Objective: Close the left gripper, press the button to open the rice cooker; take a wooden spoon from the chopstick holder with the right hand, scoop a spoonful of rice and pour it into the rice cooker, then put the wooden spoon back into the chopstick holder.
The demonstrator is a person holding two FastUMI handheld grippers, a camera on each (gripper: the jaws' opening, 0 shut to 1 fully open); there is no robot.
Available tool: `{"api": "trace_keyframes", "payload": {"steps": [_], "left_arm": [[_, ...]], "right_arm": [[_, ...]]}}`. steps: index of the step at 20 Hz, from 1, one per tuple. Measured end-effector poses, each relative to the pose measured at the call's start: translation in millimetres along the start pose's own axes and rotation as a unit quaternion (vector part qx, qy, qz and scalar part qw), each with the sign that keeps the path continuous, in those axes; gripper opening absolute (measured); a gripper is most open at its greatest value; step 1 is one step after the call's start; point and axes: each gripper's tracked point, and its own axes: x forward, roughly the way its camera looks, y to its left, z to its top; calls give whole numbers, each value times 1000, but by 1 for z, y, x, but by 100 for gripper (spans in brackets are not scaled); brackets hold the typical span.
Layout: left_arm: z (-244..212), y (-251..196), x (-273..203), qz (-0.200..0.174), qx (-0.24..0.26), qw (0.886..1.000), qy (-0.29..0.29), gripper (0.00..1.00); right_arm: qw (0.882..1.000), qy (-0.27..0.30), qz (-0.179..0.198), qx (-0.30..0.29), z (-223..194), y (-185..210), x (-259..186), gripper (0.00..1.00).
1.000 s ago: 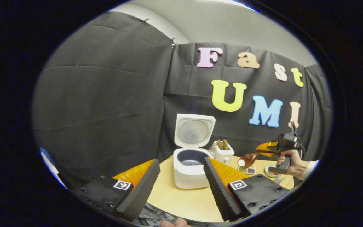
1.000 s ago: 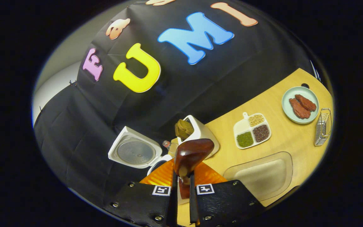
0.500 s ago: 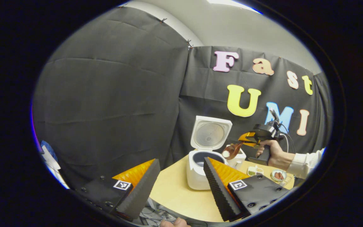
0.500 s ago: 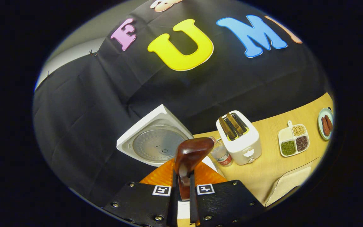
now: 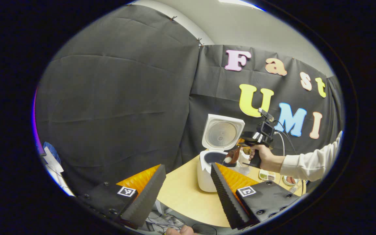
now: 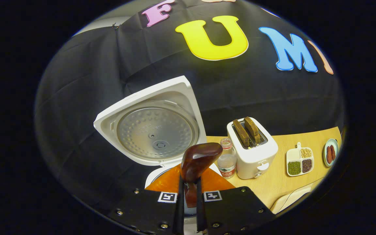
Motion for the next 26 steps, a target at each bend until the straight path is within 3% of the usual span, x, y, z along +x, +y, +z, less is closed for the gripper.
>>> {"api": "trace_keyframes", "payload": {"steps": [2, 4, 7, 9, 10, 13, 16, 17, 18, 19, 20, 23, 26], "left_arm": [[-1, -3, 2, 0, -2, 1000, 4, 94], [1, -2, -1, 4, -3, 1000, 4, 100], [1, 0, 0, 11, 2, 1000, 4, 94], [-3, 1, -1, 17, 3, 1000, 11, 97], [-4, 3, -2, 20, 2, 1000, 14, 94], [-7, 5, -3, 26, 0, 1000, 16, 96], [-11, 5, -5, 26, 1, 999, 22, 94], [-11, 6, -5, 26, 1, 999, 21, 97], [-11, 6, -5, 25, 2, 999, 21, 94], [-11, 6, -5, 24, 2, 999, 21, 94], [-12, 6, -6, 23, 2, 1000, 21, 97], [-10, 6, -5, 21, 1, 1000, 14, 100], [-9, 4, -4, 12, -3, 1000, 9, 96]], "right_arm": [[1000, 5, 4, -29, -6, 10, 9, 15], [997, 7, 5, -76, -14, 17, 19, 15], [989, 2, 6, -146, -25, 27, 24, 15], [981, -10, 11, -194, -27, 39, 29, 15], [975, -14, 15, -221, -31, 43, 30, 15], [950, -42, 18, -310, -37, 57, 22, 15], [911, -74, 24, -405, -46, 72, 12, 15], [898, -83, 26, -431, -47, 75, 9, 15], [887, -89, 28, -452, -50, 78, 8, 15], [883, -88, 30, -460, -53, 78, 5, 15], [886, -81, 31, -456, -55, 76, 4, 15], [921, -57, 37, -384, -47, 67, -3, 16], [950, -38, 52, -304, -27, 56, -19, 15]]}}
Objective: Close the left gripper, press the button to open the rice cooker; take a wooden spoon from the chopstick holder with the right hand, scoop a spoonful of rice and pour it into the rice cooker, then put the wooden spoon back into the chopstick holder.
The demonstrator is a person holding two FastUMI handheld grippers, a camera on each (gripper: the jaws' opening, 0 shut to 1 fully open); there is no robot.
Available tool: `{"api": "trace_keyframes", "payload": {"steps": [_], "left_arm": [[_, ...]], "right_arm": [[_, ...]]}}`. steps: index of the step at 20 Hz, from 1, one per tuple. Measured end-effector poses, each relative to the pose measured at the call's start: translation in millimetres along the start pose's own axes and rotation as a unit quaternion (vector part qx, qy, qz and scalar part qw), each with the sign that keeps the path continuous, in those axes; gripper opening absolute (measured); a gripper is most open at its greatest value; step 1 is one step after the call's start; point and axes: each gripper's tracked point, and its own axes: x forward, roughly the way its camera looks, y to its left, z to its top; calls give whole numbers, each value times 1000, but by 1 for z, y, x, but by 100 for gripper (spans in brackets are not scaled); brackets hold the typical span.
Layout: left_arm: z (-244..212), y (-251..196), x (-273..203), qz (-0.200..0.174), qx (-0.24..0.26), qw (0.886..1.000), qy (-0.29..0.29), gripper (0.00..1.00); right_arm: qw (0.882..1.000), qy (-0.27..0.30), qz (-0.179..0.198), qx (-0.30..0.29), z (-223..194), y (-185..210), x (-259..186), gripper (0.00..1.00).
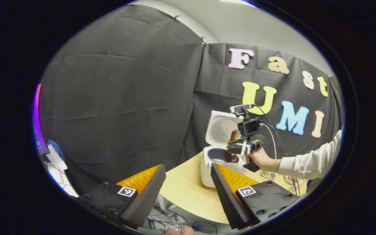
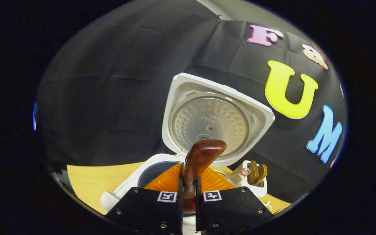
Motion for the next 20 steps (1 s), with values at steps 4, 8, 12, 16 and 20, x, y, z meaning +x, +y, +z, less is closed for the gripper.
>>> {"api": "trace_keyframes", "payload": {"steps": [4, 8, 12, 16, 20], "left_arm": [[4, 1, -18, -21, -8, 1000, -12, 97], [12, 1, -29, -44, -14, 999, -24, 94], [16, -4, -39, -72, -16, 997, -36, 97], [10, -10, -41, -106, -33, 993, -36, 94], [7, -18, -33, -126, -50, 990, -33, 94]], "right_arm": [[995, 0, 7, 100, 17, -28, -25, 16], [981, 7, -1, 194, 18, -50, -48, 16], [974, -3, -18, 224, 19, -76, -94, 15], [960, -16, -15, 280, 17, -91, -155, 16], [946, -19, -39, 321, 0, -127, -214, 15]]}}
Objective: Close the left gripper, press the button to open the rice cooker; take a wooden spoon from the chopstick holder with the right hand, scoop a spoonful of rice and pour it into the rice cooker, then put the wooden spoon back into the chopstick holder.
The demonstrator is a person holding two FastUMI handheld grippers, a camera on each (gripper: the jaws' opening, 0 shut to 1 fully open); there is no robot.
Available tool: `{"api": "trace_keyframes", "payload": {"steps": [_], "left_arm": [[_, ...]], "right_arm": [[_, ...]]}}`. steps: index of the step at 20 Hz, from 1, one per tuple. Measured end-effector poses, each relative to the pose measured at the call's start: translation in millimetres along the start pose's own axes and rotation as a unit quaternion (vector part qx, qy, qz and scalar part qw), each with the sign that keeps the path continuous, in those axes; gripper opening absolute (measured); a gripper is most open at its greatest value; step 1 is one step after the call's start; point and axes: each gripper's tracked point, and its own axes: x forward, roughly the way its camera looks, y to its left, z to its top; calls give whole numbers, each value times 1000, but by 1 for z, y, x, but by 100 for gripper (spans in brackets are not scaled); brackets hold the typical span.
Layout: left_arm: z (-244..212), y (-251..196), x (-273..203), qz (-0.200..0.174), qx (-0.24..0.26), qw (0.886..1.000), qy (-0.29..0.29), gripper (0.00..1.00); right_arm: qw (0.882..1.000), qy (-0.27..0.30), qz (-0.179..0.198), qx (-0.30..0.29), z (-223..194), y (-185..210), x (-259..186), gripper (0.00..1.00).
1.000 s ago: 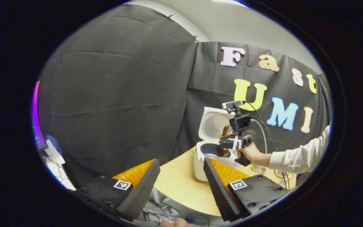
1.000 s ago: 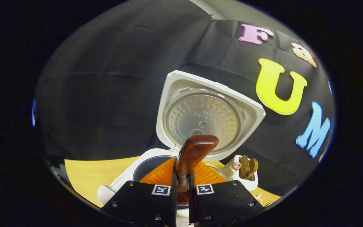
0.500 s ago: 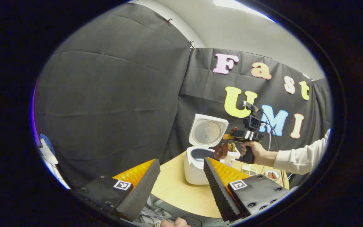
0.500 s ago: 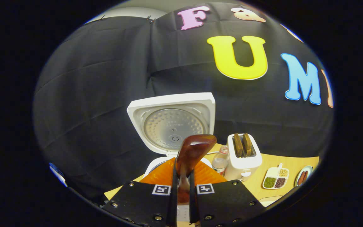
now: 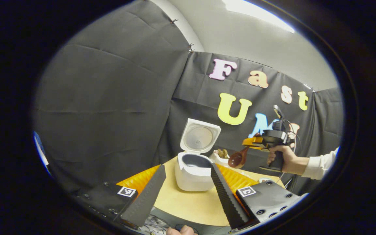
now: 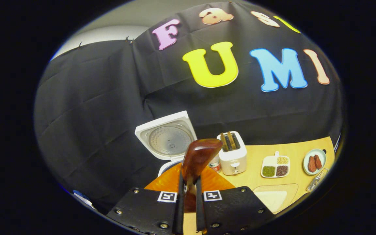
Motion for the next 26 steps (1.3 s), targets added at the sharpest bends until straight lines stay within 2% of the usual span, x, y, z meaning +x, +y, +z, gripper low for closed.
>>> {"api": "trace_keyframes", "payload": {"steps": [4, 6, 7, 10, 13, 17, 21, 23, 26], "left_arm": [[8, -8, -3, -6, -13, 1000, -9, 94], [6, -14, 1, -7, -6, 1000, -6, 100], [6, -18, 2, -6, -3, 1000, -6, 94], [7, -37, 11, -2, 4, 1000, -7, 94], [3, -68, 17, 5, 9, 1000, 0, 94], [4, -120, 24, 17, 18, 1000, 1, 94], [6, -180, 29, 27, -2, 1000, 8, 94], [2, -205, 33, 36, 7, 999, 17, 94], [8, -244, 39, 24, 33, 999, 24, 94]], "right_arm": [[999, -9, -35, 21, 4, -54, -46, 16], [998, -13, -46, 36, 5, -79, -68, 16], [997, -18, -49, 51, 6, -91, -78, 16], [992, -30, -68, 102, 8, -145, -103, 15], [981, -44, -95, 163, 6, -215, -129, 15], [968, -36, -147, 198, -17, -319, -155, 16], [952, -42, -176, 246, -34, -398, -171, 16], [945, -56, -203, 251, -39, -439, -174, 16], [926, -61, -231, 293, -49, -485, -175, 16]]}}
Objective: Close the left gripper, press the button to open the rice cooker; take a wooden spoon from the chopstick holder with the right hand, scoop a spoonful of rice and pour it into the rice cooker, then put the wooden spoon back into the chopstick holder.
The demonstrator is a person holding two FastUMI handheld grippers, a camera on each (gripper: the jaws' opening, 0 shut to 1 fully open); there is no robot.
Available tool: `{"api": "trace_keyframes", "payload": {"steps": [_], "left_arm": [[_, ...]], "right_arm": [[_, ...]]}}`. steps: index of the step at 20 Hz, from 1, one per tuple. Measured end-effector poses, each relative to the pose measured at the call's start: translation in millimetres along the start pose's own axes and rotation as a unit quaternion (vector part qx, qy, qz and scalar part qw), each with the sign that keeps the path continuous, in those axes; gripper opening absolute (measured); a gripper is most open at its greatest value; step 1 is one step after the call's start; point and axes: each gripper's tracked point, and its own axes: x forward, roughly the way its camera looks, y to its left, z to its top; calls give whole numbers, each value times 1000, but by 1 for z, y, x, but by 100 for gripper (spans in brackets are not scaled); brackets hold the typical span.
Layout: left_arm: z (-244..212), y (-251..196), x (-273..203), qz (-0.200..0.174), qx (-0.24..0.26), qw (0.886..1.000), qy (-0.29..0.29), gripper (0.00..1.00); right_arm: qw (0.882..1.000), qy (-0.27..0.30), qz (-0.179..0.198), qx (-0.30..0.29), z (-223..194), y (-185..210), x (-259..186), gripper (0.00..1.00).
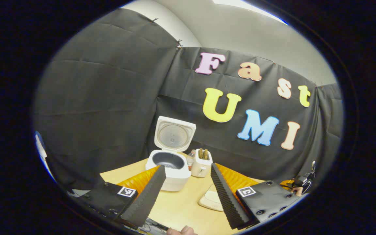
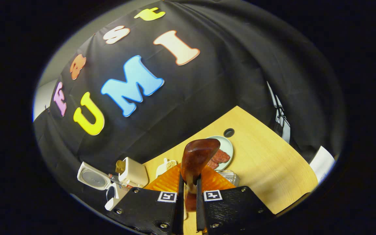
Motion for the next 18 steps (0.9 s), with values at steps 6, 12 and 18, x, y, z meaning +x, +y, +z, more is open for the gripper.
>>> {"api": "trace_keyframes", "payload": {"steps": [6, 12, 18], "left_arm": [[-6, -53, 24, -17, 32, 999, 27, 95], [-11, -57, 31, -7, 49, 998, 39, 100], [-15, -54, 31, 2, 58, 997, 46, 97]], "right_arm": [[999, 4, -43, 26, 0, -49, 32, 16], [998, 19, -51, 23, -17, -49, 59, 15], [994, 37, -78, -72, -49, -50, 71, 15]]}}
